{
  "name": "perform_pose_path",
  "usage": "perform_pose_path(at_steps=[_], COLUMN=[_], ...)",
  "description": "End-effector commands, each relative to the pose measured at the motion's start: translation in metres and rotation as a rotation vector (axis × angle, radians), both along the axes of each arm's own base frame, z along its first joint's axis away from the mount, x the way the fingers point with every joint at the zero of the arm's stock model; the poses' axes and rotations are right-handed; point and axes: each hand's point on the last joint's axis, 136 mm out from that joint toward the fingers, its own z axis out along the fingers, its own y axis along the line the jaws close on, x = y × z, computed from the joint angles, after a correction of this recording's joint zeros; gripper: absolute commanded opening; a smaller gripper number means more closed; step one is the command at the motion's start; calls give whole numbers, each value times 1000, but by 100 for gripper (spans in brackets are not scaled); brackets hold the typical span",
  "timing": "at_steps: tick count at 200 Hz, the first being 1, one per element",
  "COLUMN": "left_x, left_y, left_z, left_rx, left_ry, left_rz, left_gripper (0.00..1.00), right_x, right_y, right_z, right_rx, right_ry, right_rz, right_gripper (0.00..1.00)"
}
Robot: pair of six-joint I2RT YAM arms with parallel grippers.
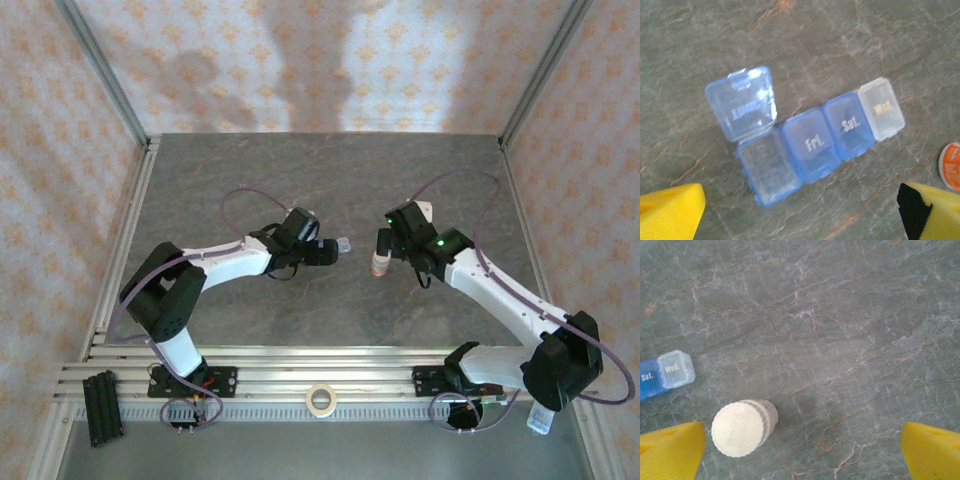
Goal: Sort the pills into containers
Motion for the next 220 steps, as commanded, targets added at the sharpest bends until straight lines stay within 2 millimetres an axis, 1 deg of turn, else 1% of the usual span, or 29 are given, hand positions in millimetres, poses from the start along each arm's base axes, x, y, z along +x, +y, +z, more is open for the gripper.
perform_pose_path(at_steps=[1, 33, 66, 121, 174, 191, 220], left_x=[11, 16, 22, 31, 38, 41, 40], left_y=[-11, -15, -23, -35, -46, -49, -49], left_z=[5, 1, 0, -1, -1, 4, 3], left_rx=[-31, -34, -44, -55, -58, -65, -54], left_ry=[-18, -16, -13, -11, -12, -19, -16], left_rz=[9, 12, 8, -5, -21, -28, -42], left_gripper=[100, 100, 100, 100, 100, 100, 100], right_x=[-3, -6, -9, -15, -18, -19, -21], right_y=[4, 9, 6, 9, 8, 7, 8], right_z=[-3, -7, -12, -24, -27, -28, -29], right_rx=[16, 52, 54, 79, 96, 98, 107], right_ry=[35, 42, 55, 85, 89, 94, 104], right_rz=[19, 33, 19, 22, 19, 17, 16], right_gripper=[100, 100, 100, 100, 100, 100, 100])
